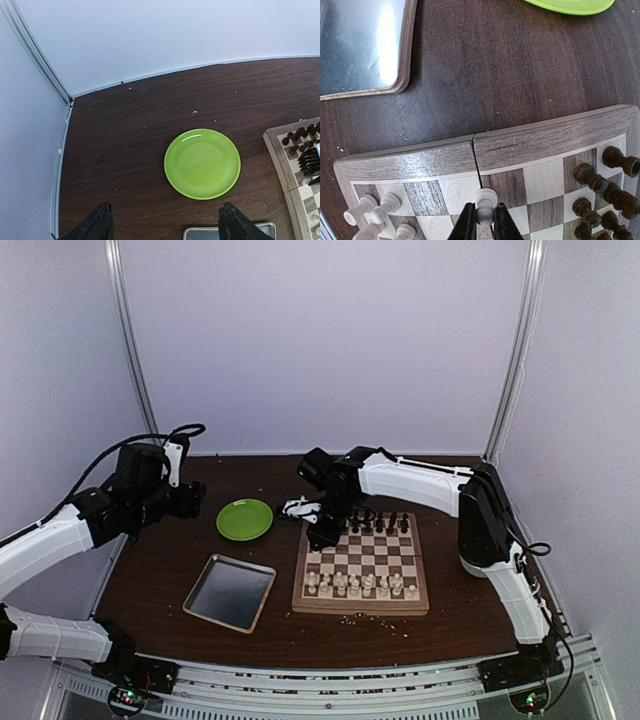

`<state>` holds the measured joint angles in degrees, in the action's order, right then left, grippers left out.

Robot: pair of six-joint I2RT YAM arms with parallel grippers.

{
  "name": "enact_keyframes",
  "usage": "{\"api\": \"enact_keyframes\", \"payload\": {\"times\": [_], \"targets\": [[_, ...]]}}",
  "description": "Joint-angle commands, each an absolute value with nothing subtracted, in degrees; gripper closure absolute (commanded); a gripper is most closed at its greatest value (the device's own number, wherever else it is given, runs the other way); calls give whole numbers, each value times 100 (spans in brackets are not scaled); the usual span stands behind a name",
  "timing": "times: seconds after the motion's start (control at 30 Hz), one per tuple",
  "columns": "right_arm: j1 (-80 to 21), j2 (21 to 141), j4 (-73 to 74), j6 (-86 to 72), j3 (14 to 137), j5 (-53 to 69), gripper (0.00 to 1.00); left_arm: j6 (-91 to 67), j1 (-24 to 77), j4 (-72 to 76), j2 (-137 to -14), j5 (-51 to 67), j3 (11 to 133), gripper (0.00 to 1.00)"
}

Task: Set up the chess pieces on the board
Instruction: Pick up the pawn from the chessboard, then place the pawn at h2.

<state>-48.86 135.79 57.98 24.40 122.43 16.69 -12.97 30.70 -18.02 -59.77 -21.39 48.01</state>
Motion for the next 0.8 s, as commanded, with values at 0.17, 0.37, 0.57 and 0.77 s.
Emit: {"api": "enact_keyframes", "payload": {"times": [0.17, 0.37, 0.57, 0.77], "targets": [[-4884, 13598, 5962, 2482, 12366, 1776, 94, -1259, 3061, -1588, -6097, -1941, 4822, 26], [-4731, 12881, 5889, 2522, 11803, 1822, 94, -1225, 3059, -1646, -6089, -1916, 4862, 26], [-4494, 11830, 5792, 2615, 10732, 1917, 95, -1198, 3065, -1676, -6121, -1896, 4890, 26], [-4165, 10819, 5530, 2686, 9281, 1890, 95, -1164, 3059, -1803, -6172, -1788, 5011, 26]]}}
